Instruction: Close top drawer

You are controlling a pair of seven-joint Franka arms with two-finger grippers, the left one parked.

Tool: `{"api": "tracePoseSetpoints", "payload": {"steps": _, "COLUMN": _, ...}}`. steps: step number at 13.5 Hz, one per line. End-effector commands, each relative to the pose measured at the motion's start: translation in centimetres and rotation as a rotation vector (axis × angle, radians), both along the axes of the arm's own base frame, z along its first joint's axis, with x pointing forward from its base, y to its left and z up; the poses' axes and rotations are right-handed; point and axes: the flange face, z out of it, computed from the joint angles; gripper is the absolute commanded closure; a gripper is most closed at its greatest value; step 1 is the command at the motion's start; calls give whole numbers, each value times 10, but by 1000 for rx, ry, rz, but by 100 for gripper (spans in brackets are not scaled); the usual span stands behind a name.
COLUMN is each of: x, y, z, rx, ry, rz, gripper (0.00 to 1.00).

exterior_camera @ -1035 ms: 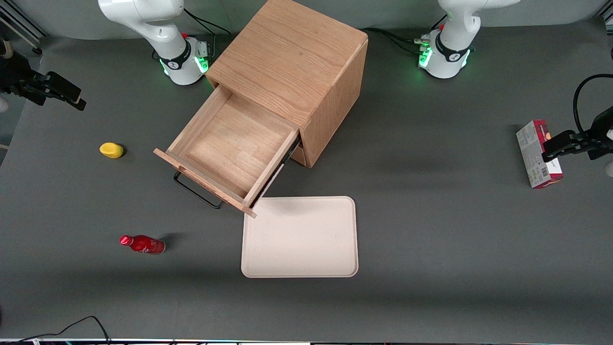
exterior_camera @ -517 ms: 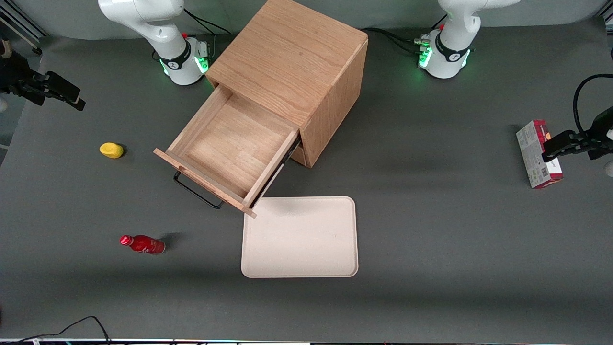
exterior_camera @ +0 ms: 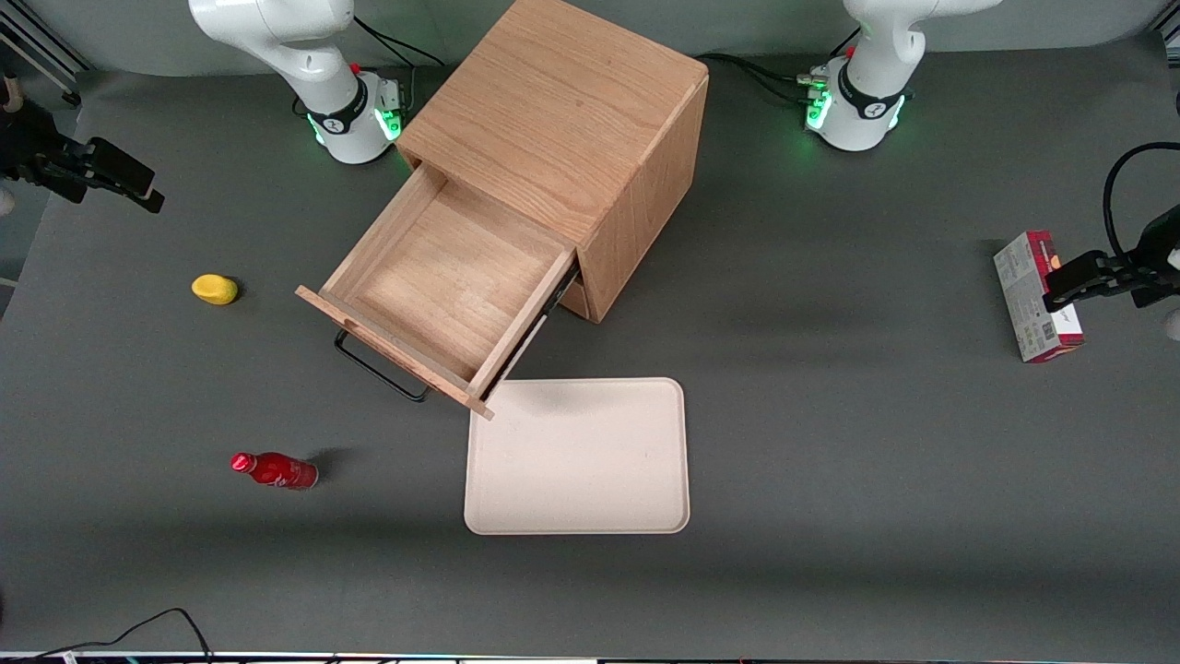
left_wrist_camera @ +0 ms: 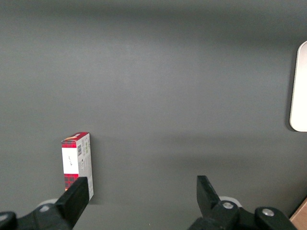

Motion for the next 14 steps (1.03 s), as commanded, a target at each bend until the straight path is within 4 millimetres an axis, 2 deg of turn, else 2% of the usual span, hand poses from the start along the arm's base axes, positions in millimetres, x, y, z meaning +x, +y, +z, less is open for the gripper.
{"api": "tracePoseSetpoints", "payload": {"steps": 1, "x": 4, "y": 5, "z": 7, "rx": -19, "ry": -6, "rz": 32, "gripper": 0}}
{"api": "tracePoseSetpoints", "payload": {"steps": 3, "x": 16, "y": 20, "z": 10, "rx": -16, "ry": -21, "rz": 55, "gripper": 0}}
{"api": "tracePoseSetpoints", "payload": {"steps": 5, "x": 45, "y": 54, "z": 25, "rx": -6, "ry": -63, "rz": 104, "gripper": 0}}
{"api": "tracePoseSetpoints", "payload": {"steps": 7, "x": 70, "y": 94, "z": 16, "rx": 8, "ry": -65, "rz": 176, "gripper": 0}}
{"api": "tracePoseSetpoints", "payload": {"steps": 9, "x": 87, "y": 108, "z": 18, "rx": 25, "ry": -88, "rz": 183, "gripper": 0}}
{"api": "tracePoseSetpoints", "payload": {"steps": 12, "x": 78, "y": 132, "z": 24, "rx": 39, "ry": -95, "rz": 112, "gripper": 0}}
{"api": "tracePoseSetpoints", "payload": {"steps": 14, "x": 74, "y": 132, "z": 29, "rx": 47, "ry": -101, "rz": 132, "gripper": 0}}
